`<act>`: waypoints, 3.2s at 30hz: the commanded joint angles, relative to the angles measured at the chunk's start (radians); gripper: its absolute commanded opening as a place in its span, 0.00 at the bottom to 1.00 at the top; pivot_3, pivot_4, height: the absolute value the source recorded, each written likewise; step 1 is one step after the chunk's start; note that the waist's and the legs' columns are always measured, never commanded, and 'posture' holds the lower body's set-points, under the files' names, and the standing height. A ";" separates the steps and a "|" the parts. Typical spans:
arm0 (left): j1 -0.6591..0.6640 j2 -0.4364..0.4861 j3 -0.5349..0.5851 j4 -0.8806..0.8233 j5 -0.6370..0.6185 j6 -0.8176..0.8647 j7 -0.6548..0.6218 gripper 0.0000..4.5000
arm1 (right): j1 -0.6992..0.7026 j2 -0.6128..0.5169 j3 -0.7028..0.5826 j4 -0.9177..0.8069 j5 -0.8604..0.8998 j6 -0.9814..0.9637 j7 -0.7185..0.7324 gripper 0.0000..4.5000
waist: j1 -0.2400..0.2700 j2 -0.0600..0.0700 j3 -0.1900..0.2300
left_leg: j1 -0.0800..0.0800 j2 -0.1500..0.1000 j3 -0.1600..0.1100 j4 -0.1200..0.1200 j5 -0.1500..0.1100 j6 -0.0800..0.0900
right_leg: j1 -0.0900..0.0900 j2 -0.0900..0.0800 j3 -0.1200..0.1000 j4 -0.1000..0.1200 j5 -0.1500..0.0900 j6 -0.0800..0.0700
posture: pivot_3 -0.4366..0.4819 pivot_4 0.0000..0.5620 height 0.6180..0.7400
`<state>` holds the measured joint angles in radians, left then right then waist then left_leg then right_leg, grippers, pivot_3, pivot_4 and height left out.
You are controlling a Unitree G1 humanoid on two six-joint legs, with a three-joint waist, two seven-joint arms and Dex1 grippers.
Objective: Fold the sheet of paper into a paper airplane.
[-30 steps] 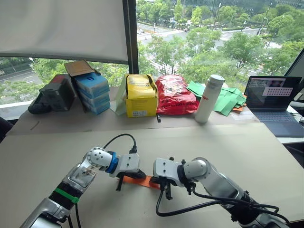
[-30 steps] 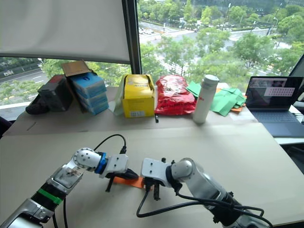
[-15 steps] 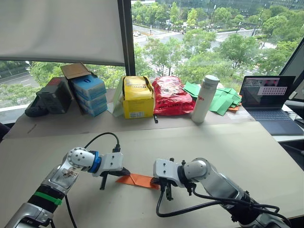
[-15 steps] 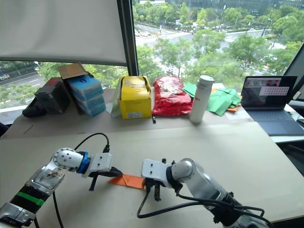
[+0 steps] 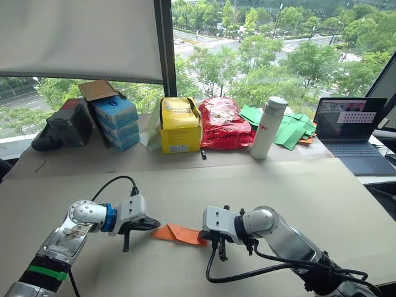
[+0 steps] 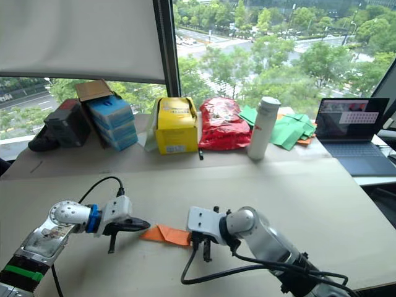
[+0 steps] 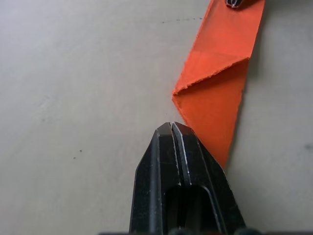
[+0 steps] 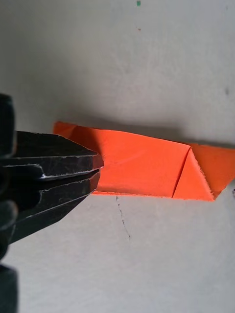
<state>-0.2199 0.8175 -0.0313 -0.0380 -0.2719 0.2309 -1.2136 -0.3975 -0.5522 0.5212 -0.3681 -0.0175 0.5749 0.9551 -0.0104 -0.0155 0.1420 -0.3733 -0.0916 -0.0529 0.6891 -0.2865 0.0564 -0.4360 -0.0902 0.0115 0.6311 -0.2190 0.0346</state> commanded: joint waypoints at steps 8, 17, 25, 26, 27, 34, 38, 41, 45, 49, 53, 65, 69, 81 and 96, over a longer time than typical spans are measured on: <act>0.258 0.062 0.234 -0.326 -0.249 0.265 0.050 0.19 | 0.089 -0.022 -0.242 -0.236 0.208 -0.017 0.001 0.26 | -0.001 0.000 0.000 | -0.007 -0.001 0.000 -0.002 0.000 -0.001 | -0.003 -0.001 0.001 -0.001 0.000 0.000 | 0.48 0.27 1.00; 0.348 0.072 0.285 -0.355 -0.304 0.281 0.038 0.86 | 0.173 -0.092 -0.215 -0.310 0.355 -0.033 0.092 0.94 | 0.010 0.001 0.001 | -0.001 0.001 0.000 -0.002 -0.003 0.005 | 0.000 -0.001 0.001 -0.003 0.001 -0.003 | 0.48 0.27 1.00; 0.390 0.065 0.296 -0.388 -0.320 0.259 0.040 0.99 | 0.136 -0.015 -0.077 -0.138 0.274 -0.102 0.080 1.00 | 0.008 0.001 0.001 | 0.000 0.001 0.000 -0.003 -0.002 0.004 | 0.000 -0.001 0.001 -0.003 0.002 -0.004 | 0.48 0.27 1.00; 0.400 0.067 0.299 -0.393 -0.321 0.255 0.037 0.99 | 0.122 0.003 -0.069 -0.113 0.261 -0.106 0.067 1.00 | 0.008 0.001 0.001 | -0.001 0.001 0.000 -0.003 -0.002 0.004 | 0.000 -0.001 0.001 -0.003 0.002 -0.004 | 0.48 0.27 1.00; 0.406 0.068 0.300 -0.397 -0.321 0.253 0.035 0.99 | 0.112 0.016 -0.065 -0.094 0.253 -0.112 0.058 1.00 | 0.008 0.001 0.001 | -0.001 0.001 0.000 -0.003 -0.002 0.004 | -0.001 -0.001 0.001 -0.003 0.002 -0.004 | 0.48 0.27 1.00; 0.431 0.053 0.287 -0.386 -0.297 0.203 0.040 0.99 | 0.060 0.080 -0.073 0.058 0.209 -0.136 0.006 1.00 | 0.010 0.001 0.001 | -0.001 0.001 0.000 -0.003 0.001 -0.002 | -0.001 -0.001 0.001 -0.003 0.002 -0.004 | 0.48 0.27 1.00; 0.429 0.045 0.269 -0.371 -0.285 0.178 0.039 0.99 | 0.013 0.144 -0.146 0.114 0.265 -0.089 -0.019 1.00 | 0.007 0.001 0.001 | -0.001 0.001 0.000 -0.003 0.001 -0.002 | -0.001 -0.001 0.001 -0.003 0.002 -0.004 | 0.48 0.27 1.00; 0.415 0.042 0.258 -0.361 -0.284 0.172 0.039 0.99 | -0.026 0.166 -0.187 0.139 0.310 -0.035 -0.019 1.00 | 0.005 0.001 0.001 | -0.001 0.001 0.000 -0.004 0.001 -0.002 | -0.001 0.000 0.001 -0.003 0.003 -0.005 | 0.48 0.27 1.00; 0.374 0.040 0.238 -0.334 -0.283 0.171 0.043 0.99 | -0.051 0.157 -0.198 0.136 0.324 0.016 -0.017 1.00 | 0.006 0.001 0.001 | -0.001 0.001 0.000 -0.005 0.001 -0.002 | -0.002 0.000 0.000 -0.003 0.003 -0.005 | 0.48 0.27 1.00; 0.348 0.038 0.226 -0.322 -0.279 0.172 0.049 0.99 | -0.047 0.141 -0.181 0.139 0.300 -0.023 -0.007 1.00 | 0.003 0.001 0.001 | -0.001 0.001 0.001 -0.005 0.001 -0.002 | -0.002 0.000 0.000 -0.003 0.003 -0.005 | 0.48 0.27 1.00; 0.334 0.042 0.229 -0.331 -0.289 0.188 0.060 0.99 | -0.031 0.135 -0.203 0.072 0.350 -0.043 0.027 1.00 | -0.002 0.001 0.001 | -0.001 0.001 0.001 -0.006 0.001 -0.002 | -0.002 0.000 0.000 -0.002 0.003 -0.005 | 0.48 0.27 1.00; 0.259 0.079 0.237 -0.462 -0.388 0.345 0.115 0.99 | -0.023 0.097 -0.058 0.094 0.220 -0.097 0.007 1.00 | -0.002 0.001 0.001 | -0.001 0.001 0.001 -0.007 0.002 -0.002 | -0.002 0.000 0.000 -0.002 0.003 -0.005 | 0.48 0.27 1.00; 0.240 0.080 0.232 -0.503 -0.410 0.393 0.149 0.99 | -0.043 0.120 -0.095 0.177 0.213 -0.108 -0.015 1.00 | -0.002 0.001 0.001 | -0.001 0.001 0.001 -0.007 0.003 -0.005 | -0.002 0.000 0.001 -0.001 0.003 -0.005 | 0.48 0.27 1.00; 0.260 0.066 0.215 -0.459 -0.377 0.357 0.149 0.99 | -0.121 0.152 -0.160 0.171 0.300 -0.004 0.015 1.00 | -0.005 0.001 0.001 | -0.002 0.001 0.001 -0.007 0.004 -0.006 | -0.002 0.000 0.001 -0.001 0.003 -0.005 | 0.48 0.27 1.00; 0.355 0.058 0.283 -0.464 -0.377 0.288 0.159 0.99 | -0.258 0.156 0.047 0.075 0.068 0.107 -0.103 1.00 | -0.001 0.001 0.001 | -0.002 0.001 0.001 -0.008 0.004 -0.006 | -0.003 0.000 0.001 -0.002 0.003 -0.006 | 0.48 0.27 1.00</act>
<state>0.1424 0.8682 0.2205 -0.4579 -0.6298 0.5091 -1.0645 -0.6457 -0.3958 0.5689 -0.2599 0.0621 0.6815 0.8621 -0.0115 -0.0148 0.1430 -0.3752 -0.0907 -0.0515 0.6814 -0.2828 0.0506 -0.4390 -0.0903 0.0121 0.6296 -0.2159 0.0290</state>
